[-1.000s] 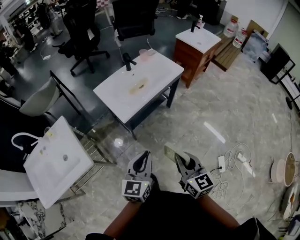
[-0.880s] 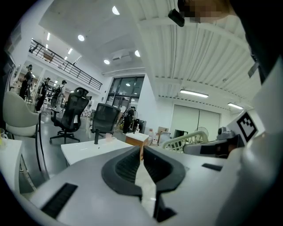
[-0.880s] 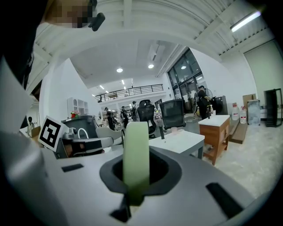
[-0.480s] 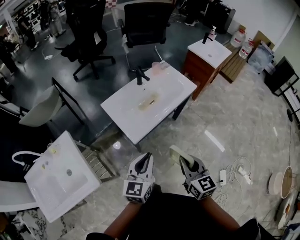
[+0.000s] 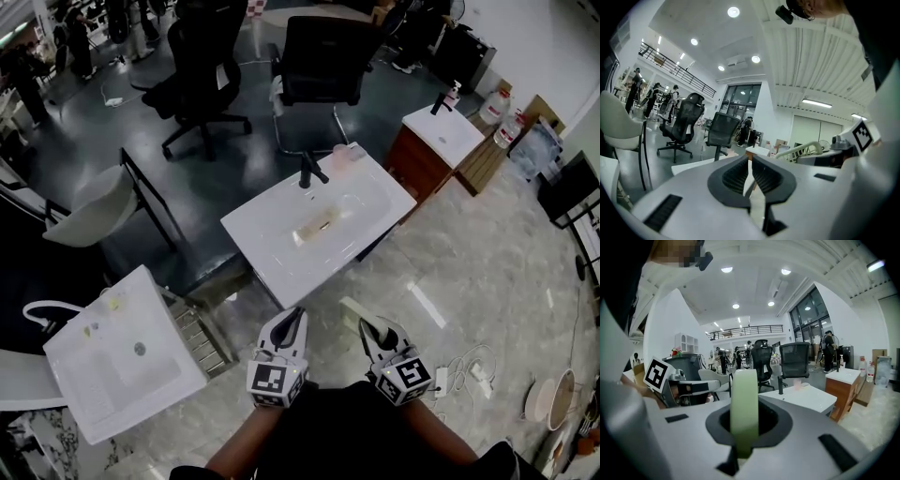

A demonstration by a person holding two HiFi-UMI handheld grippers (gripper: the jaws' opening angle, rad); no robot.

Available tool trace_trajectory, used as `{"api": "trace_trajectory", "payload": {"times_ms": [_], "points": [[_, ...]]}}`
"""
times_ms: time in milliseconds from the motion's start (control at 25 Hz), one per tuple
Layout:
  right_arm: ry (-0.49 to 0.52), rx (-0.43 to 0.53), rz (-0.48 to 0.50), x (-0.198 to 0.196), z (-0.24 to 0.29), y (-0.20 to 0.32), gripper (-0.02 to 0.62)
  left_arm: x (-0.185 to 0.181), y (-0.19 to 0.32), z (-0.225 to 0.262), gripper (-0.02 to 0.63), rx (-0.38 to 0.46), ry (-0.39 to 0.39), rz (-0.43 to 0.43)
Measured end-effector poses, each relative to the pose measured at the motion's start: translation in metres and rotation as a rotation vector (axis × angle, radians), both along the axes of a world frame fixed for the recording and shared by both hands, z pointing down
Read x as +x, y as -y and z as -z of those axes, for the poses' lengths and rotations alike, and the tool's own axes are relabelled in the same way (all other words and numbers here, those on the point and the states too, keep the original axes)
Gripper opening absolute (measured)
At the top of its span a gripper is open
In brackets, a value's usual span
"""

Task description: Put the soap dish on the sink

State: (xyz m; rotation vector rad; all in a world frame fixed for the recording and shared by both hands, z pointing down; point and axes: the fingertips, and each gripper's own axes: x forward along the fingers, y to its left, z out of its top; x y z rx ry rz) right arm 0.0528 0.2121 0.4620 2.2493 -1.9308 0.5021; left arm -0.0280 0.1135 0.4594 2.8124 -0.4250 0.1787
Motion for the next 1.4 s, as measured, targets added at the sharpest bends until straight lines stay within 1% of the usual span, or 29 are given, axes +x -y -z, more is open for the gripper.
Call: {"api": "trace_trajectory", "payload": {"times_ms": [120, 320, 520, 720, 1000, 1160, 1240, 1320, 1400], "points": [[0.016, -0.005, 0.027, -0.007, -0.005, 0.012, 0.008, -0.012, 0.011, -0.005, 0.026, -0.007, 0.004, 0.031], [0.042, 0.014, 0.087, -0.012, -0.008, 0.035, 0.008, -0.026, 0.023, -0.020, 0.026, -0.046, 0.029, 0.099], [0.069, 0.015, 0.149, -0.002, -0.016, 0.069, 0.008, -0.026, 0.043, -0.023, 0.026, -0.046, 0.040, 0.173], [0.101, 0.032, 0.233, 0.026, -0.020, 0.121, 0.008, -0.013, 0.082, -0.020, 0.026, -0.036, 0.066, 0.279], [0.129, 0.037, 0.329, 0.077, -0.014, 0.184, 0.008, 0.025, 0.138, -0.014, 0.026, -0.030, 0.085, 0.403], [0.152, 0.020, 0.379, 0.107, -0.020, 0.215, 0.008, 0.052, 0.166, -0.009, 0.026, -0.024, 0.090, 0.451], [0.165, 0.009, 0.398, 0.123, -0.025, 0.230, 0.008, 0.065, 0.179, -0.010, 0.026, -0.037, 0.088, 0.478], [0.178, 0.000, 0.418, 0.135, -0.030, 0.245, 0.008, 0.073, 0.192, -0.011, 0.026, -0.054, 0.085, 0.511], [0.188, -0.005, 0.447, 0.143, -0.034, 0.258, 0.008, 0.079, 0.203, -0.012, 0.026, -0.052, 0.097, 0.538]]}}
